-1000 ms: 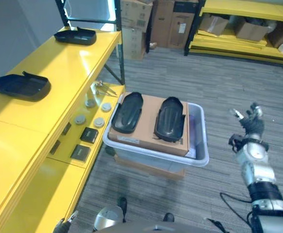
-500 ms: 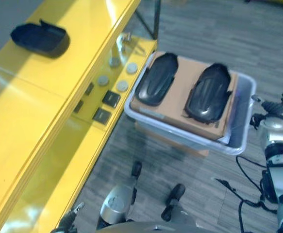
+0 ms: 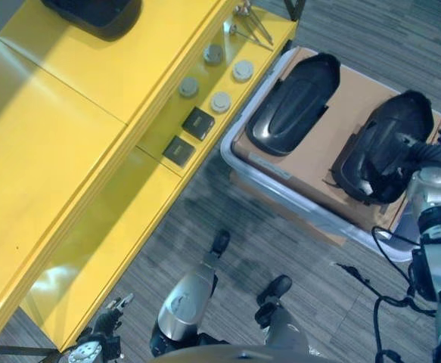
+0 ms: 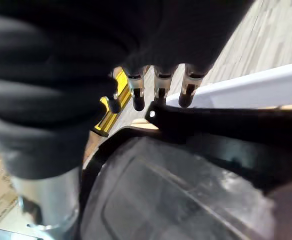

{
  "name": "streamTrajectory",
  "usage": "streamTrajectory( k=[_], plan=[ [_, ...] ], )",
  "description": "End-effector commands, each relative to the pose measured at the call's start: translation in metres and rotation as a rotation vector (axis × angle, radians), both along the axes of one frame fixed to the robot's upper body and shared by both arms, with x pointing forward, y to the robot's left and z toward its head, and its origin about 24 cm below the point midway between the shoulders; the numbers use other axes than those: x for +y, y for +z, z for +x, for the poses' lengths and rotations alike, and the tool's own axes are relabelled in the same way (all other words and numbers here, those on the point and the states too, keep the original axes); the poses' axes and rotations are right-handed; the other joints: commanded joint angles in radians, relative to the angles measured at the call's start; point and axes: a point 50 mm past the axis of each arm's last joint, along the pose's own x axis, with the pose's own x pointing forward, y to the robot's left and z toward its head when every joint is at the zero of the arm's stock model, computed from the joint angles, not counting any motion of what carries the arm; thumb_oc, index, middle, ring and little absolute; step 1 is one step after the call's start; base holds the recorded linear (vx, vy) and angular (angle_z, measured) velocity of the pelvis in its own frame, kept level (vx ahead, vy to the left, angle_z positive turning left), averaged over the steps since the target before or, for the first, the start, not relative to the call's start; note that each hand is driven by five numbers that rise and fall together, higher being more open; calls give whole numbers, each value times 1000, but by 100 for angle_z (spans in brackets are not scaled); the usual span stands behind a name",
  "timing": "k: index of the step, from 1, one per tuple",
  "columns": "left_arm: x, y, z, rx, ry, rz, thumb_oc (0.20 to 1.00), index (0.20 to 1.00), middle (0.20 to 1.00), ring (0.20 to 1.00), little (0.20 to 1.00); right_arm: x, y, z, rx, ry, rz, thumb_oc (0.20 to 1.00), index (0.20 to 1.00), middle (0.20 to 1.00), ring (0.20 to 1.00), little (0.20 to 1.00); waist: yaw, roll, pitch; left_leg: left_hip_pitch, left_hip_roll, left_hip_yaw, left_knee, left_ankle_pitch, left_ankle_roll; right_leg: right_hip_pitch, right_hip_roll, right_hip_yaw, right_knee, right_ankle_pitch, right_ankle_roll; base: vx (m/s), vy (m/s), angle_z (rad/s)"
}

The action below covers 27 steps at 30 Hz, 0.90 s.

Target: Move parts from the plastic box to the shelf.

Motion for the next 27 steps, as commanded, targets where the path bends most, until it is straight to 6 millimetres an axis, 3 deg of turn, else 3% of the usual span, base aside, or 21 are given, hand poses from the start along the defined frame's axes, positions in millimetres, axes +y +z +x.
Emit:
streamTrajectory(
  k=[1, 7, 8, 9, 11, 12, 23, 27],
  plan=[
    [16, 2, -14, 24, 17, 33, 1000, 1000, 1000, 1000, 1000, -16, -4, -16, 93, -3, -136, 1000, 1000, 1000, 1000, 1000, 3, -23, -47, -44, 16, -94, 7, -99, -48, 6, -12, 6, 0, -51, 60, 0, 0, 0],
    [20, 2, -17, 46, -1, 51, 1000, 1000, 1000, 1000, 1000, -15, -19, -21, 117, 18, -118, 1000, 1000, 1000, 1000, 1000, 4, -32, -45, -47, 16, -99, 8, -101, -51, 5, -7, 11, -5, -48, 65, -13, 8, 0],
    [21, 3, -17, 46, -2, 52, 1000, 1000, 1000, 1000, 1000, -15, -19, -20, 120, 22, -119, 1000, 1000, 1000, 1000, 1000, 3, -29, -43, -63, 11, -99, 14, -79, -46, -5, -12, 2, -8, -24, 58, 0, 0, 0],
    [21, 2, -18, 49, 1, 52, 1000, 1000, 1000, 1000, 1000, -14, -20, -20, 124, 25, -120, 1000, 1000, 1000, 1000, 1000, 3, -34, -47, -50, 15, -99, 8, -100, -51, 3, -7, 12, -5, -46, 65, 0, 0, 0],
    [21, 2, -18, 50, 6, 52, 1000, 1000, 1000, 1000, 1000, -12, -23, -20, 142, 38, -124, 1000, 1000, 1000, 1000, 1000, 0, -33, -45, -65, 11, -98, 14, -79, -46, -9, -12, 6, -6, -23, 58, 0, 0, 0],
    [21, 2, -19, 52, 9, 51, 1000, 1000, 1000, 1000, 1000, -11, -24, -19, 144, 42, -124, 1000, 1000, 1000, 1000, 1000, 0, -37, -48, -51, 15, -97, 9, -99, -50, -1, -8, 16, -3, -46, 65, -8, 10, 6],
    [21, 3, -14, 40, 17, 42, 1000, 1000, 1000, 1000, 1000, 4, -35, -12, 170, 73, -110, 1000, 1000, 1000, 1000, 1000, 1, -33, -37, -71, 7, -103, 14, -95, -51, -26, -11, 18, 8, -44, 68, 3, -2, 1],
    [19, 3, -13, 38, 19, 33, 1000, 1000, 1000, 1000, 1000, 6, -47, -15, 231, 70, -101, 1000, 1000, 1000, 1000, 1000, -1, -33, -38, -75, 6, -103, 20, -97, -52, -28, -11, 21, 10, -45, 68, 0, 0, 0]
  ],
)
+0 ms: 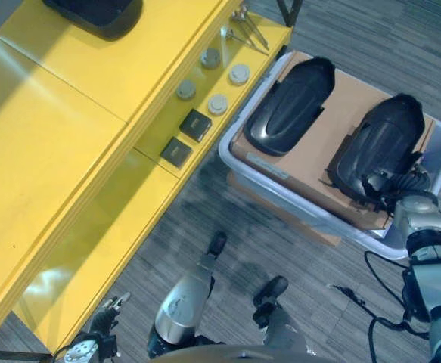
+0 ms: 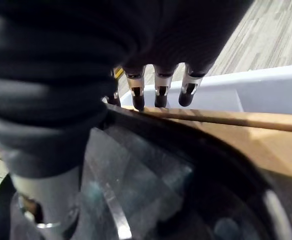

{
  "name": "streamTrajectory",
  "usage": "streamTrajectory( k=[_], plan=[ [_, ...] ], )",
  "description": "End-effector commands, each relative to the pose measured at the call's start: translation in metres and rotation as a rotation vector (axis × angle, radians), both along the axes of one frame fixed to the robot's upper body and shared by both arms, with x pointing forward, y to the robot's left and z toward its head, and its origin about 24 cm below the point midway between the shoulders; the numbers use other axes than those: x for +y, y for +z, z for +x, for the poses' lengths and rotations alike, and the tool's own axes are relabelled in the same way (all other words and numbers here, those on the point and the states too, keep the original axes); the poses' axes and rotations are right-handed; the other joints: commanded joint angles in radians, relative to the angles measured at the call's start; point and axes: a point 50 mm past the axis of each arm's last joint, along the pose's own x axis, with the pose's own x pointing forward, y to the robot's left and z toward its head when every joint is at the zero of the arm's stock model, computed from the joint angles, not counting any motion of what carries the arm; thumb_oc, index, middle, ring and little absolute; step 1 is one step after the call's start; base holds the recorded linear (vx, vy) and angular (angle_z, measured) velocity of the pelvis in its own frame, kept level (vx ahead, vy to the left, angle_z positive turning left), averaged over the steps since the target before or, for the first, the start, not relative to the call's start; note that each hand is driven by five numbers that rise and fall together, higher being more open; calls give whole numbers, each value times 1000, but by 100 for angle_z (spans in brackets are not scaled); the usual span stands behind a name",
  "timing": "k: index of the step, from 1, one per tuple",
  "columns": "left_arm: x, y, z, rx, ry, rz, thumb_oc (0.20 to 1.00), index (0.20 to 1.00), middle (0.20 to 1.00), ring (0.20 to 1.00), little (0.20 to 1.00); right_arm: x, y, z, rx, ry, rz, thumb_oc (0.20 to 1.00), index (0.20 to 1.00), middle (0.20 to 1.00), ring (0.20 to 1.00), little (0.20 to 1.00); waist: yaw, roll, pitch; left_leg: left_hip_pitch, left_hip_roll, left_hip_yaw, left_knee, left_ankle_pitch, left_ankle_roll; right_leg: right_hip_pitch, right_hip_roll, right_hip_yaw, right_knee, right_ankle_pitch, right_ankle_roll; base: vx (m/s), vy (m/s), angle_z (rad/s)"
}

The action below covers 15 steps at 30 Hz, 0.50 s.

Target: Move parts from the plastic box to the shelf.

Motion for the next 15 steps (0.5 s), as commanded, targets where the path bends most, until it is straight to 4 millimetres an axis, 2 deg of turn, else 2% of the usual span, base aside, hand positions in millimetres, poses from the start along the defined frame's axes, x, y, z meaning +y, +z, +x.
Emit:
streamTrajectory(
  k=[1, 8, 11, 12, 14, 15],
  plan=[
    [10, 0, -14, 38, 4, 13, 1000, 1000, 1000, 1000, 1000, -1, -1, -4, 65, 25, -102, 1000, 1000, 1000, 1000, 1000, 7, -5, -9, -47, 10, -95, 19, -99, -43, 17, 3, 17, -27, -31, 66, 0, 0, 0],
    [7, 1, -4, 14, -9, -4, 1000, 1000, 1000, 1000, 1000, 0, -29, -13, 206, 16, -111, 1000, 1000, 1000, 1000, 1000, 10, 2, 6, -69, 8, -93, 31, -98, -41, -4, -2, 15, -16, -28, 66, -19, -4, 1],
    [7, 2, -2, 5, -4, -5, 1000, 1000, 1000, 1000, 1000, -1, -42, -20, 281, 5, -108, 589, 589, 589, 589, 589, 10, 2, 11, -73, 6, -94, 35, -98, -40, -9, -1, 15, -12, -28, 65, -12, -3, 0],
    [8, 3, -1, 3, -3, -6, 1000, 1000, 1000, 1000, 1000, -1, -46, -23, 309, 7, -110, 649, 649, 649, 649, 649, 10, 2, 11, -75, 6, -93, 37, -98, -39, -10, 0, 17, -11, -28, 65, 0, 0, 0],
    [8, 3, 2, -7, -3, -7, 1000, 1000, 1000, 1000, 1000, -1, -55, -28, 336, 4, -97, 545, 545, 545, 545, 545, 11, 3, 14, -77, 5, -94, 38, -97, -39, -11, 1, 17, -11, -27, 65, -20, -20, 5],
    [8, 4, 3, -9, -2, -9, 1000, 1000, 1000, 1000, 1000, -1, -57, -29, 347, 3, -98, 416, 416, 416, 416, 416, 11, 3, 14, -76, 5, -95, 37, -97, -38, -12, 1, 17, -10, -27, 65, -15, -19, 3]
  ],
)
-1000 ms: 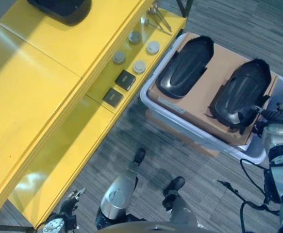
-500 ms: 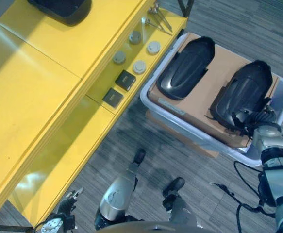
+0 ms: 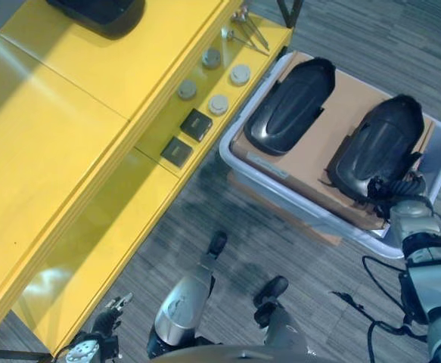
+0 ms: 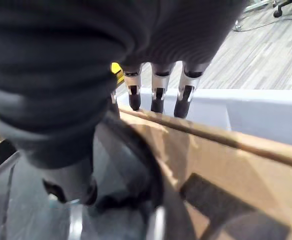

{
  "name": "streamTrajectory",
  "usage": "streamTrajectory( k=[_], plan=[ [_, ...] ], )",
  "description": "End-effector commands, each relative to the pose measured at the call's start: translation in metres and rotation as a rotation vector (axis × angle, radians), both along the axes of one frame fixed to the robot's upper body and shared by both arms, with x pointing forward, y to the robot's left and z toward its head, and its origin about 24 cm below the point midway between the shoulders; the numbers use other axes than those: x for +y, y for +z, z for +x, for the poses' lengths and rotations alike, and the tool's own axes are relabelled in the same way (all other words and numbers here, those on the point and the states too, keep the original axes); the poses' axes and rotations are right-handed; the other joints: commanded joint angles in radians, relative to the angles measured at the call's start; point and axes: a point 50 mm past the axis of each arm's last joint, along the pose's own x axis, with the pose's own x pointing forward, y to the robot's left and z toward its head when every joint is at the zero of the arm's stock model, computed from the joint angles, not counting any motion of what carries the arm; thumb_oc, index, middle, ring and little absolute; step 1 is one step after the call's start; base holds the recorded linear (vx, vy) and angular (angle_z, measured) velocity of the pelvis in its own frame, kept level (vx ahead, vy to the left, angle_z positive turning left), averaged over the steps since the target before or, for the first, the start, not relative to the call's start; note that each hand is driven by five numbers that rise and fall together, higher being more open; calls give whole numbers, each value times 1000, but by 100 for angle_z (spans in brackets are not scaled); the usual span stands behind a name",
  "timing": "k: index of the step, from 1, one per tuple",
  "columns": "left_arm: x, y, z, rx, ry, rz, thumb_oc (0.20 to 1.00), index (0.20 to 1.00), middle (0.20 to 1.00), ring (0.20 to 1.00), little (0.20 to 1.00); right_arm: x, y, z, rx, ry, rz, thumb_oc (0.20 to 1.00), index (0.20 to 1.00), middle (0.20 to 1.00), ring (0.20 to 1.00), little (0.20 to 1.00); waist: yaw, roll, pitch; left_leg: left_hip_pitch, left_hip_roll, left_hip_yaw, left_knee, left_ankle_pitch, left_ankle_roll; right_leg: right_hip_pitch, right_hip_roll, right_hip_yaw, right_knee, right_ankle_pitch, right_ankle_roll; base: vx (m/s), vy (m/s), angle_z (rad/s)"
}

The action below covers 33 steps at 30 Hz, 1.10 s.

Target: Move parts from the plastic box to the shelf.

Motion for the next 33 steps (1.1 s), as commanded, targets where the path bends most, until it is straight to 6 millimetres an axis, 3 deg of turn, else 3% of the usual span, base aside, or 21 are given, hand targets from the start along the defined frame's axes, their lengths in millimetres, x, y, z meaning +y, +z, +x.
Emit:
streamTrajectory(
  k=[1, 16, 23, 33],
  plan=[
    [11, 5, 4, -17, 15, 16, 1000, 1000, 1000, 1000, 1000, 3, -43, -21, 216, 9, 26, 200, 200, 200, 200, 200, 9, 6, 25, -49, 3, -84, 22, -92, -32, 21, 4, 21, -46, -15, 73, 0, 0, 0],
    [13, 12, 17, -89, 10, 15, 1000, 1000, 1000, 1000, 1000, 5, -61, -32, 233, 10, 92, 200, 200, 200, 200, 200, -7, -16, 4, -20, 7, -73, 24, -101, -27, 43, 16, 37, -49, -15, 73, 0, -33, 0],
    [9, 19, 30, -187, 11, -33, 1000, 1000, 1000, 1000, 1000, 7, -58, -31, 122, 31, 119, 200, 200, 200, 200, 200, -15, -25, -26, 11, 11, -74, 16, -87, -27, 85, 23, 36, -76, 8, 66, -3, -39, 2],
    [-15, 76, 96, -526, -86, -189, 1000, 1000, 1000, 1000, 1000, 49, -18, 2, -64, 215, 99, 200, 200, 200, 200, 200, -55, -72, -145, 181, 51, -52, -52, -96, -37, 242, 49, 79, -148, 14, 58, 111, -44, -5]
  ],
)
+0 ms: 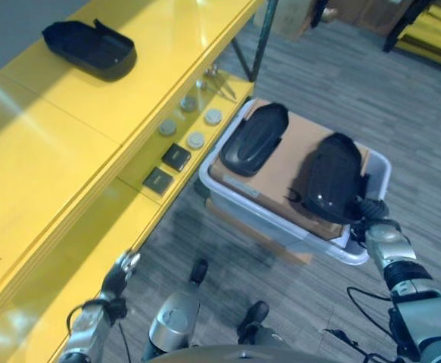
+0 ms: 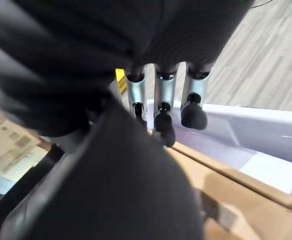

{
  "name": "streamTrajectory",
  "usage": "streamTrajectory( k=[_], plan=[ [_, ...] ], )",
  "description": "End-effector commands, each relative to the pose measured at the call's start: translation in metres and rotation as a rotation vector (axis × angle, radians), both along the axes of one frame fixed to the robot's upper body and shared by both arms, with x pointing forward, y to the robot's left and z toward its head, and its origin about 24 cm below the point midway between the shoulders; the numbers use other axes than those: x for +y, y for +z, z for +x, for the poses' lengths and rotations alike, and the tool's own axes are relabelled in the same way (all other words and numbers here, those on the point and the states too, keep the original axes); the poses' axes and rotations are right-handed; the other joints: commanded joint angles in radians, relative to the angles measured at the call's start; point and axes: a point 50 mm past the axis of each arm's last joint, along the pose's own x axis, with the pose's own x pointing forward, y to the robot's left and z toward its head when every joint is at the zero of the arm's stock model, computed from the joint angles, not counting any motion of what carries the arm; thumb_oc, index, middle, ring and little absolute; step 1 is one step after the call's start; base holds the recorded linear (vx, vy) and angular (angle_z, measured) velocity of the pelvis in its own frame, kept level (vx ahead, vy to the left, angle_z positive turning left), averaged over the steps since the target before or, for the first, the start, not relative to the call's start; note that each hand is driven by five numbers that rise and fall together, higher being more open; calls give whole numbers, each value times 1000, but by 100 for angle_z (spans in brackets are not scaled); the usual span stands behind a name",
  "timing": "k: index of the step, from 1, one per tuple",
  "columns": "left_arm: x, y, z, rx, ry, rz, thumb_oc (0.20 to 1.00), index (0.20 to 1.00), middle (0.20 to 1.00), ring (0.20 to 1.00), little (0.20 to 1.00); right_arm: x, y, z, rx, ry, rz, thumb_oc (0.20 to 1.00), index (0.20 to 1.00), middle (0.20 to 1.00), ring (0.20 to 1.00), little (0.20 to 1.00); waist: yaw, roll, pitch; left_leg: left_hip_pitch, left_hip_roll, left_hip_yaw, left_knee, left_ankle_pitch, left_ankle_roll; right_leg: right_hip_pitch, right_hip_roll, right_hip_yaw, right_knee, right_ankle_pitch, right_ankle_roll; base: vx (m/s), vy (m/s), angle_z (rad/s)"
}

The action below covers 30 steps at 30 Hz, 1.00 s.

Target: Move parts from the plastic box to the shelf.

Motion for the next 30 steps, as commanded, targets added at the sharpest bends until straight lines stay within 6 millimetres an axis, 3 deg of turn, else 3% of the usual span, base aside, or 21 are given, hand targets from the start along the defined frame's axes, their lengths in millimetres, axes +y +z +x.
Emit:
streamTrajectory(
  k=[1, 8, 13, 16, 19, 24, 25, 30],
  plan=[
    [7, 8, 7, -10, -27, -27, 1000, 1000, 1000, 1000, 1000, -2, 21, 6, -66, -5, -41, 200, 200, 200, 200, 200, 12, -17, -36, 27, 24, -44, -13, -83, -25, 45, -8, 79, -19, -12, 59, 127, 0, -9],
    [-23, 38, 32, -69, -197, -160, 1000, 1000, 1000, 1000, 1000, 23, 5, 0, -62, 81, 7, 200, 200, 200, 200, 200, -18, -11, -106, 96, 36, -17, -20, -94, -22, 106, -6, 108, -40, -14, 57, 120, 10, -11],
    [-59, 57, 56, 10, -327, -324, 1000, 1000, 1000, 1000, 1000, 58, 4, 9, -107, 174, 71, 200, 200, 200, 200, 200, -62, 10, -137, 148, 43, 26, -18, -109, -16, 148, -12, 134, -48, -18, 64, 76, 2, -18],
    [-71, 58, 64, 65, -337, -341, 1000, 1000, 1000, 1000, 1000, 71, 4, 13, -113, 216, 79, 200, 200, 200, 200, 200, -80, 17, -146, 161, 44, 41, -19, -112, -16, 155, -13, 143, -49, -20, 67, 32, 14, -18],
    [-109, 64, 78, 177, -441, -432, 1000, 1000, 1000, 1000, 1000, 102, 2, 22, -92, 341, 54, 200, 200, 200, 200, 200, -117, 25, -164, 181, 48, 71, -16, -121, -13, 167, -16, 162, -59, -19, 71, 41, 10, -17],
    [-136, 64, 84, 262, -483, -416, 1000, 1000, 1000, 1000, 1000, 125, 2, 29, -88, 414, 61, 200, 200, 200, 200, 200, -142, 26, -174, 190, 52, 93, -8, -129, -13, 170, -16, 177, -60, -20, 71, 21, -13, -18],
    [-151, 64, 89, 281, -483, -391, 1000, 1000, 1000, 1000, 1000, 139, 3, 33, -84, 457, 61, 200, 200, 200, 200, 200, -160, 26, -177, 194, 56, 107, -3, -133, -14, 170, -14, 185, -59, -23, 71, 15, -19, -22],
    [-171, 64, 91, 329, -516, -366, 1000, 1000, 1000, 1000, 1000, 159, 1, 37, -68, 522, 55, 200, 200, 200, 200, 200, -183, 28, -183, 202, 63, 131, 0, -140, -17, 174, -14, 189, -60, -27, 72, 15, -14, -16]
  ],
)
